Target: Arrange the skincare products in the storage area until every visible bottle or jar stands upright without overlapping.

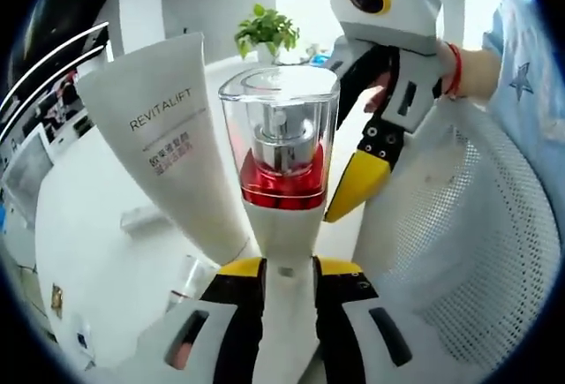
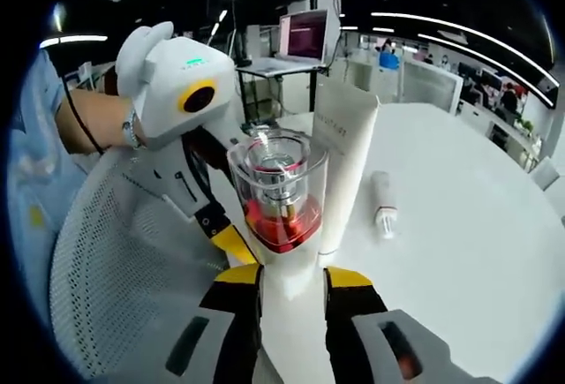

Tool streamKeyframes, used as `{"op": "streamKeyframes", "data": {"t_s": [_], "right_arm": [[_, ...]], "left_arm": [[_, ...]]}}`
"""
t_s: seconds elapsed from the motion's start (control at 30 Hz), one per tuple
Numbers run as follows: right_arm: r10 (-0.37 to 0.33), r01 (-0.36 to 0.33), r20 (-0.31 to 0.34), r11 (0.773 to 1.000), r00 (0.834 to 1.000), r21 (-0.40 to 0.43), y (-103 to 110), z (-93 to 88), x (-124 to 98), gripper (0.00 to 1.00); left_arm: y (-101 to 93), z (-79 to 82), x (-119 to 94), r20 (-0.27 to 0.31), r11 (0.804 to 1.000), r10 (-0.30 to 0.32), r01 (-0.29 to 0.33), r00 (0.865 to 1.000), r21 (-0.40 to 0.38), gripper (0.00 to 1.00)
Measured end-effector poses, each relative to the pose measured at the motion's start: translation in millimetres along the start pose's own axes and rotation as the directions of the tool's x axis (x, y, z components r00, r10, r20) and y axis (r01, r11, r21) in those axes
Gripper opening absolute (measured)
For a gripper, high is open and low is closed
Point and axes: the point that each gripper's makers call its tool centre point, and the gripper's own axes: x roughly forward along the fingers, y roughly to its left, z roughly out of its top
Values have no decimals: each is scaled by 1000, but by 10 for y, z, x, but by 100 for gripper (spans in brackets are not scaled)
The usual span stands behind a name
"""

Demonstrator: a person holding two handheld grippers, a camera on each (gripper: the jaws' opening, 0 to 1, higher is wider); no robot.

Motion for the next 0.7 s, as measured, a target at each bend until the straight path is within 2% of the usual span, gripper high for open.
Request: {"op": "streamKeyframes", "data": {"t_s": [0.17, 0.4, 0.7], "right_arm": [[8, -8, 14, 999, 1000, -42, 37, 40, 24, 26], [4, -5, -16, 998, 1000, -58, 16, -11, 54, 28], [-5, 5, -4, 998, 1000, -55, -47, 19, 82, 32]], "left_arm": [[3, 1, 3, -1, 1000, 0, 0, 1000, 10, 22], [-12, 9, 62, -3, 998, 6, -6, 1000, 62, 24], [-69, 24, 138, 4, 999, -35, 35, 999, 38, 28]]}}
